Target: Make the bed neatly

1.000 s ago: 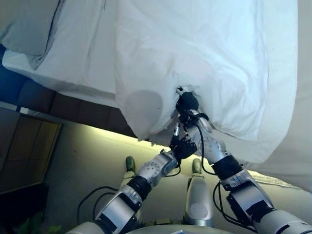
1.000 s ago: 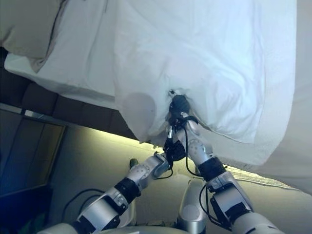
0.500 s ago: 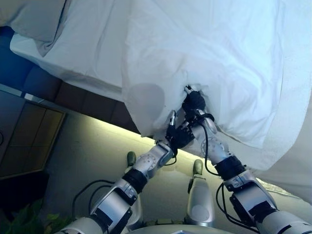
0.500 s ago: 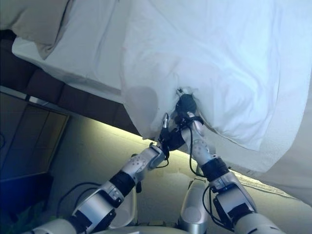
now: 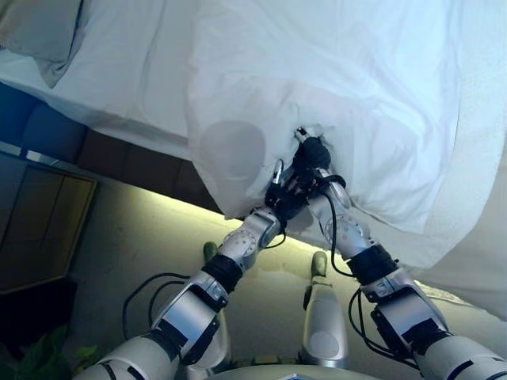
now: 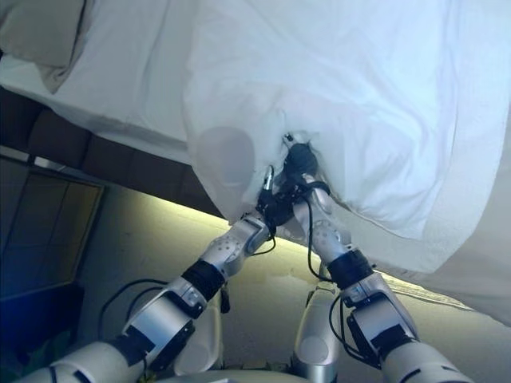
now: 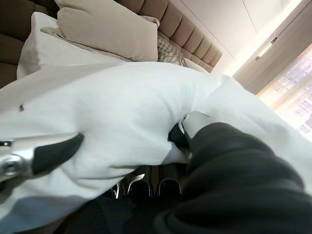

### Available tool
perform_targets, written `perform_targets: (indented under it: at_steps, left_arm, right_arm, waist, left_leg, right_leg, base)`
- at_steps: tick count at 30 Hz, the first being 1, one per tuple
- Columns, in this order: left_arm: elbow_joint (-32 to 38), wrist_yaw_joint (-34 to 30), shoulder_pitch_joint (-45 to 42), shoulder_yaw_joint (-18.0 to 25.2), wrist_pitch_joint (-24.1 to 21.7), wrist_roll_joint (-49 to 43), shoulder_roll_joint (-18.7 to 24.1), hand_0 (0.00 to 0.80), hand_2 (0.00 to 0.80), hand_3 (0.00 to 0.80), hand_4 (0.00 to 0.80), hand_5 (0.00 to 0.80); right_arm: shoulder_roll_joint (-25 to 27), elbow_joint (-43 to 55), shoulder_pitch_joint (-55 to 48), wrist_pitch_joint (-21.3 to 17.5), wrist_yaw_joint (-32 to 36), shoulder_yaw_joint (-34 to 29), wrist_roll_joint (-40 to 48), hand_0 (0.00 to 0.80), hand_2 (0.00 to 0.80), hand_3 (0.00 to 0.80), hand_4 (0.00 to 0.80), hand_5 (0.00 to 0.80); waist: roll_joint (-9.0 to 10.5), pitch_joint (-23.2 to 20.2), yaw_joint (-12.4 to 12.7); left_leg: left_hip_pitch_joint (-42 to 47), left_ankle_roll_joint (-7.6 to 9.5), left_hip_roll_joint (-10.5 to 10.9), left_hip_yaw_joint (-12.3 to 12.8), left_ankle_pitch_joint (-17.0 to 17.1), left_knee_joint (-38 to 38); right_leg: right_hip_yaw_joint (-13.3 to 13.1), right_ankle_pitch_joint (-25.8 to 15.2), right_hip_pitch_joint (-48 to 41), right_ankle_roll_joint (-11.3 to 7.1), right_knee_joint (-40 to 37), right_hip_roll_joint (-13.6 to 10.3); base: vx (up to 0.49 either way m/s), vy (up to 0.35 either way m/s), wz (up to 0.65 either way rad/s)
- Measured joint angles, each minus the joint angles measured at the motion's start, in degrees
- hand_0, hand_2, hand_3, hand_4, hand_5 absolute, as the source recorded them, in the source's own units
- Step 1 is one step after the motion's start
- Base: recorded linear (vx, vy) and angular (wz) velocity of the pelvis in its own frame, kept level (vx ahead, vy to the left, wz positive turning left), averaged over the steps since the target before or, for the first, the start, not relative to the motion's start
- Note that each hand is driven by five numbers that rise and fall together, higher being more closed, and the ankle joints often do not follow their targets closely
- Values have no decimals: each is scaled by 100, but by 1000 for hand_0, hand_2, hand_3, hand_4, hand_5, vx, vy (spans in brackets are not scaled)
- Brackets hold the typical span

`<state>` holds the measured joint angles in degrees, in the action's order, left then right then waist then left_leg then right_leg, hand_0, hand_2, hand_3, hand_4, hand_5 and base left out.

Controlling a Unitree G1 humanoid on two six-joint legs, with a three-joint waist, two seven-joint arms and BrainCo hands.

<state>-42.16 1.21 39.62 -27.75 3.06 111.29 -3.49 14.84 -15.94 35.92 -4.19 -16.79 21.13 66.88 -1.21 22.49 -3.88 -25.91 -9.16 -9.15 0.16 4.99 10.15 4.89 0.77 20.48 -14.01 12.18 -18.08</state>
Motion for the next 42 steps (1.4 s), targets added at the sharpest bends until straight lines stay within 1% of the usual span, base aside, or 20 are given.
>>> perform_targets:
  at_steps: [4, 16, 18, 25, 26, 27, 29, 32, 33, 35, 37, 38, 40, 42]
  left_arm:
    - [3, -92, 50, 196, 9, -1, 26, 800, 800, 800, 800, 800]
    - [-62, -120, 142, 200, 19, -2, 146, 800, 800, 800, 800, 800]
    - [-71, -118, 141, 199, 46, -2, 221, 800, 800, 800, 800, 800]
    - [-79, -53, 134, 176, 135, -4, 274, 800, 800, 800, 800, 800]
    - [-79, -20, 118, 169, 144, -4, 275, 800, 800, 800, 800, 800]
    - [-75, -3, 90, 165, 145, -5, 273, 800, 800, 800, 800, 800]
    - [-69, 67, 11, 140, 150, -27, 269, 800, 800, 800, 800, 800]
    - [-67, 185, -198, 70, 166, -57, 247, 800, 800, 800, 800, 800]
    - [-67, 227, -272, 62, 194, -101, 247, 800, 800, 800, 800, 800]
    - [-68, 268, -489, 53, 252, -228, 248, 800, 800, 800, 800, 800]
    - [-68, 290, -732, 46, 292, -265, 247, 800, 800, 800, 800, 800]
    - [-69, 294, -834, 46, 293, -289, 248, 800, 800, 800, 800, 800]
    - [-75, 334, -1034, 52, 283, -323, 259, 800, 800, 800, 800, 800]
    - [-75, 335, -1191, 189, 240, -319, 364, 800, 800, 800, 800, 800]
  right_arm:
    - [53, -1, 2, 0, -12, -28, -1, 800, 800, 800, 800, 800]
    - [-23, -4, 50, 68, -27, -28, 16, 800, 800, 800, 800, 800]
    - [-32, -19, 47, 71, -27, -28, 20, 800, 800, 800, 800, 800]
    - [-52, -22, -7, 72, -27, -39, 12, 800, 800, 800, 800, 800]
    - [-56, -22, -35, 72, -32, -41, 11, 574, 574, 574, 574, 574]
    - [-64, -21, -67, 72, -34, -41, 7, 0, 0, 0, 0, 0]
    - [-83, -16, -181, 78, -34, -39, 7, 0, 0, 0, 0, 0]
    - [-125, -15, -441, 116, -22, -38, 9, 0, 0, 0, 0, 0]
    - [-133, -15, -530, 145, 3, -39, 10, 0, 0, 0, 0, 0]
    - [-155, -16, -759, 236, 111, -35, 13, 0, 0, 0, 0, 0]
    - [-240, -14, -1055, 241, 275, -37, 13, 0, 0, 0, 0, 0]
    - [-268, -14, -1170, 262, 333, -37, 14, 0, 0, 0, 0, 0]
    - [-273, 48, -1454, 303, 549, -28, 17, 0, 0, 0, 0, 0]
    - [-251, 121, -1740, 315, 682, -35, 24, 0, 0, 0, 0, 0]
  waist:
    - [57, -16, 8]
    - [90, -28, 9]
    - [95, -31, 8]
    - [151, -78, 16]
    - [152, -79, 15]
    - [157, -106, 16]
    - [183, -186, 12]
    - [209, -394, 9]
    - [215, -405, 4]
    - [220, -502, 9]
    - [220, -696, -1]
    - [219, -701, -10]
    - [214, -800, -88]
    - [210, -855, -163]
  left_leg:
    - [19, 0, -8, 41, 0, 0]
    - [235, 0, -13, 114, 1, -27]
    - [348, 0, -14, 121, 1, -84]
    - [650, -6, -6, 112, 5, -194]
    - [739, -7, -3, 110, 6, -231]
    - [804, -7, -5, 107, 5, -264]
    - [928, -8, -13, 112, 6, -328]
    - [1087, -13, -12, 145, 7, -441]
    - [1207, -14, -12, 160, 7, -487]
    - [1434, -16, -18, 221, 4, -597]
    - [1527, 1, -26, 273, -9, -675]
    - [1625, 3, -30, 279, -10, -704]
    - [1697, 1, -44, 285, -11, -762]
    - [1732, -24, -73, 292, 3, -810]
  right_leg:
    - [-20, -7, -1, 2, 1, 4]
    - [-33, -52, -167, 6, -28, -3]
    - [-15, -70, -292, 6, -93, -1]
    - [98, -125, -704, 0, -332, -2]
    - [126, -126, -812, -1, -372, -4]
    - [159, -126, -895, -1, -425, -6]
    - [207, -126, -1036, 0, -497, 1]
    - [214, -126, -1184, -1, -600, 2]
    - [213, -126, -1289, -1, -619, 2]
    - [213, -125, -1453, 1, -676, -1]
    - [209, -125, -1507, 0, -746, 1]
    - [210, -124, -1588, 2, -757, 5]
    - [208, -121, -1642, 6, -783, 17]
    - [204, -120, -1654, 9, -789, 48]
  base:
    - [0, 15, -2]
    - [3, 22, -2]
    - [0, 0, 0]
    - [68, 14, 3]
    - [122, -1, 8]
    - [146, -8, 7]
    - [138, -10, 4]
    - [157, 11, -1]
    - [158, 24, -5]
    - [132, 22, -10]
    - [95, 12, -11]
    - [69, 3, -6]
    - [50, -3, -4]
    - [42, -7, -2]
